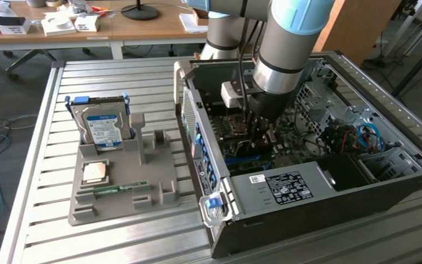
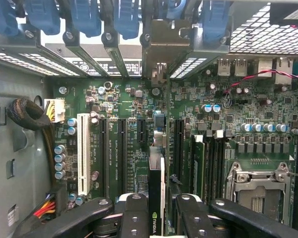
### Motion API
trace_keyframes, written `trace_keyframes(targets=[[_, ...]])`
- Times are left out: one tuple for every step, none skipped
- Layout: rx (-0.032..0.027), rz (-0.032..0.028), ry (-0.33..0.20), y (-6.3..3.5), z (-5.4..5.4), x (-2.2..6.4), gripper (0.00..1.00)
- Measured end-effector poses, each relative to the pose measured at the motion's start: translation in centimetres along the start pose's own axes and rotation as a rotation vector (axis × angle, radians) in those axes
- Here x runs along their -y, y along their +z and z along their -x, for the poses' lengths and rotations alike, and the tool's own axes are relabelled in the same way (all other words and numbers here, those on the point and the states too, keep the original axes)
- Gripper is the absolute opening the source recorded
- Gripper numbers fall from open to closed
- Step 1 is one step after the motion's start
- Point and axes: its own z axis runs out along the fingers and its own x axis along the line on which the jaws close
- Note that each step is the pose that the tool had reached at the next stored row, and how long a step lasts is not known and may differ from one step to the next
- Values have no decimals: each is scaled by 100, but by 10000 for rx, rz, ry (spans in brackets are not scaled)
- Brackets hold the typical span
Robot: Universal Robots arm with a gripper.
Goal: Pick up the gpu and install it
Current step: 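Insert the gpu into the slot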
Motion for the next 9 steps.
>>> trace_keyframes(targets=[[-1,0,5,2,0,0,26],[-1,0,9,4,0,0,26],[-2,0,14,5,0,0,26],[1,0,20,9,0,0,26],[1,-2,30,13,0,0,26],[0,-1,41,14,0,0,26],[-2,-1,45,15,-1,0,26],[-1,-1,53,19,-1,0,26],[-2,-1,57,20,-1,0,26]])
